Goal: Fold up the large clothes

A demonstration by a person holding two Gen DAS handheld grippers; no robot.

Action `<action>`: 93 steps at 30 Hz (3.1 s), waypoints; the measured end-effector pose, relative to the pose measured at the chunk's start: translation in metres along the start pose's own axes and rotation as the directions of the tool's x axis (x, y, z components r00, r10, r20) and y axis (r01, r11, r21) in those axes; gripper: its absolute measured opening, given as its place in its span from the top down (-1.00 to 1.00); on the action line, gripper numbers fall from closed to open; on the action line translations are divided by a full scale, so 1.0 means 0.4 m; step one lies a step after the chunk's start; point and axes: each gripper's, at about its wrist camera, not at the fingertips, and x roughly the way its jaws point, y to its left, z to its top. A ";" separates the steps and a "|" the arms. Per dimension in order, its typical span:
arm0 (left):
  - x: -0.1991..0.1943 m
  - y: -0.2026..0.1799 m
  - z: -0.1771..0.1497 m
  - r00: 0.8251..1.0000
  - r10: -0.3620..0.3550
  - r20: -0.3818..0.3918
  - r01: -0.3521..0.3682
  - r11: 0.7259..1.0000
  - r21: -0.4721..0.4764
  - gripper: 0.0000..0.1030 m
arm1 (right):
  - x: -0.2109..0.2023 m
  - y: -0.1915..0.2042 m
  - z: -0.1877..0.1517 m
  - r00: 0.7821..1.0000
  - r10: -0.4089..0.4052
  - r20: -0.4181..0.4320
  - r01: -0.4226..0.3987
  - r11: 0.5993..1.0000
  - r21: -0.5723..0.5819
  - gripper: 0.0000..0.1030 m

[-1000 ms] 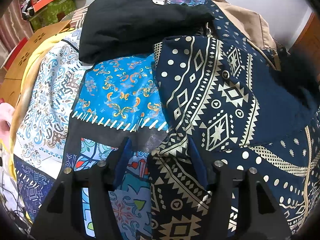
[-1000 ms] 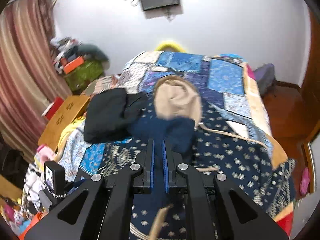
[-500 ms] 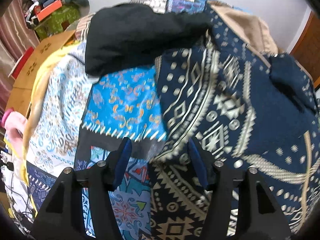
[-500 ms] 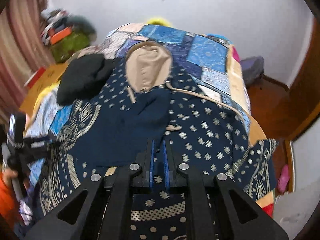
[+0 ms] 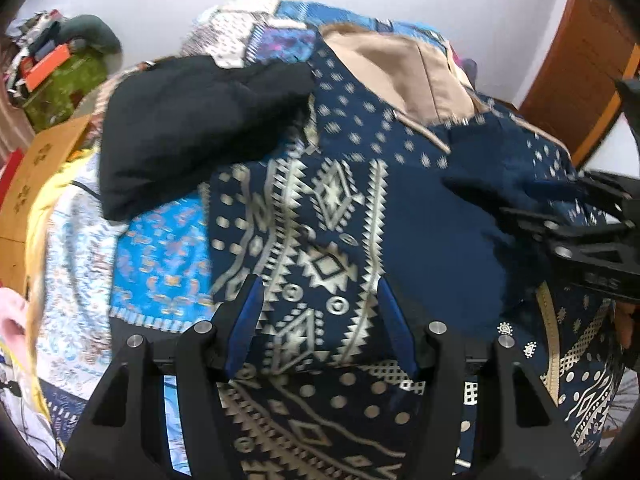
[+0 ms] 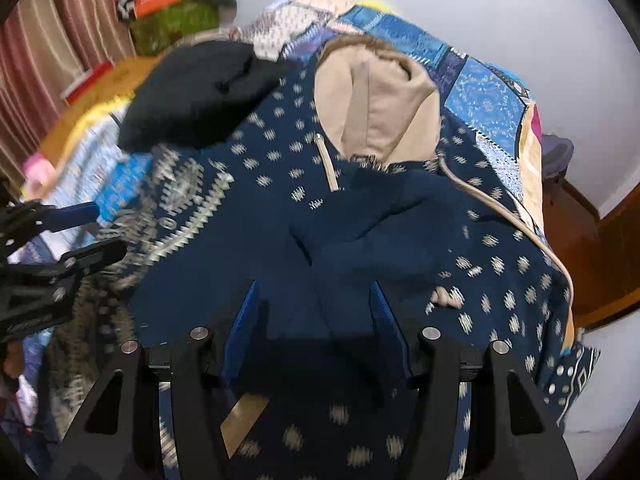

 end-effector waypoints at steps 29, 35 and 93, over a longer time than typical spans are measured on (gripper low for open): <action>0.060 -0.004 -0.057 0.999 -0.004 -0.038 0.002 0.999 -0.055 -0.18 | -0.263 -0.215 -0.064 0.965 -0.018 0.262 -0.085 0.923 0.375 0.82; 0.059 -0.003 -0.058 0.999 0.008 -0.044 -0.011 0.998 -0.062 -0.21 | -0.234 -0.262 -0.133 0.974 0.016 0.225 -0.120 0.881 0.457 0.82; -0.030 -0.188 0.073 0.997 -0.059 0.039 0.060 0.998 -0.006 -0.42 | -0.094 -0.801 -0.536 0.993 0.011 0.118 -0.116 0.294 0.949 0.89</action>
